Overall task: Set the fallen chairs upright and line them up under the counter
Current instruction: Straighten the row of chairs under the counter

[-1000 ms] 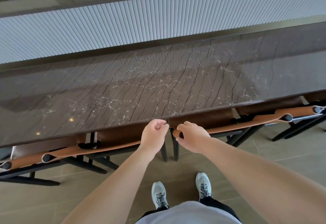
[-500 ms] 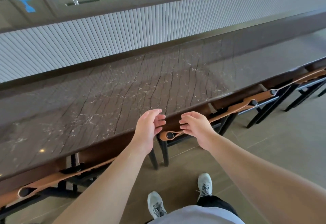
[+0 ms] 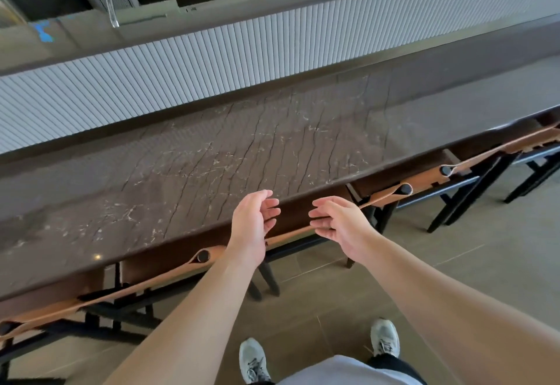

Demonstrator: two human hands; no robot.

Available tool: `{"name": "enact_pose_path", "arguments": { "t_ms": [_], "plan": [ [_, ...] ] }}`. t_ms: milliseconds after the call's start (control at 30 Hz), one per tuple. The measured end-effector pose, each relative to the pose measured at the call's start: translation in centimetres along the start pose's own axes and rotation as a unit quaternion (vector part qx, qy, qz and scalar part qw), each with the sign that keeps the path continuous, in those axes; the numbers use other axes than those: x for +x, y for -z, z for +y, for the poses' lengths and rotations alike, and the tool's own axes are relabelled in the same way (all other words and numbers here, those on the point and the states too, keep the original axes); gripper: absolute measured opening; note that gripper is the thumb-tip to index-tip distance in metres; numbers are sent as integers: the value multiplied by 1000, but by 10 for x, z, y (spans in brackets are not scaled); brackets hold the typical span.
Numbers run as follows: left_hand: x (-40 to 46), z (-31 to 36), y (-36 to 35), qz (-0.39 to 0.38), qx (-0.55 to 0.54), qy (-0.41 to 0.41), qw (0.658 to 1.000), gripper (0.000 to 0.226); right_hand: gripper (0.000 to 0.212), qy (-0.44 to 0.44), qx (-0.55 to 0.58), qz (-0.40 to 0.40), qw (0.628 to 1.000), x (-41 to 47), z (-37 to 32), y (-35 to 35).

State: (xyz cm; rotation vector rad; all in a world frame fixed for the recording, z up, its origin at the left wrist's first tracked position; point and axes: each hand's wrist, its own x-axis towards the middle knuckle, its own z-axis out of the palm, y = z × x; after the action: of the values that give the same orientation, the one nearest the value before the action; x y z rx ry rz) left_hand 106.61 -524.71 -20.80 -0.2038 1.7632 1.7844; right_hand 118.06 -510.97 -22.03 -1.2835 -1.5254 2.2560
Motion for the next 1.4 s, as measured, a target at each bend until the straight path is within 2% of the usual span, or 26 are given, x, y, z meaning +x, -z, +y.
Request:
{"name": "enact_pose_path", "arguments": {
  "t_ms": [200, 400, 567, 700, 967, 1133, 1233, 1400],
  "plan": [
    [-26, -31, -126, 15, -12, 14, 1000, 20, 17, -12, 15, -21, 1000, 14, -27, 121],
    [-39, -39, -210, 23, -25, 42, 999, 19, 17, -17, 26, -10, 999, 29, -63, 208],
    [-35, -33, -253, 27, -20, 46, 998, 17, 17, -19, 40, -6, 999, 43, -84, 230],
    [-19, -29, -273, -10, -19, 51, 998, 19, 19, -16, 36, -3, 999, 55, -96, 238],
    [16, -29, -315, -50, -27, 110, 992, 19, 19, -6, 22, 55, 998, 75, -121, 266],
    [30, -33, -327, -64, -9, 103, 993, 20, 19, -10, 28, 68, 997, 91, -124, 281],
    [33, -38, -330, -40, -11, 106, 993, 19, 18, -8, -31, 59, 998, 102, -125, 289],
    [39, -49, -347, 34, -28, 129, 991, 17, 17, 15, -214, 25, 976, 131, -131, 307]
  ]
}}
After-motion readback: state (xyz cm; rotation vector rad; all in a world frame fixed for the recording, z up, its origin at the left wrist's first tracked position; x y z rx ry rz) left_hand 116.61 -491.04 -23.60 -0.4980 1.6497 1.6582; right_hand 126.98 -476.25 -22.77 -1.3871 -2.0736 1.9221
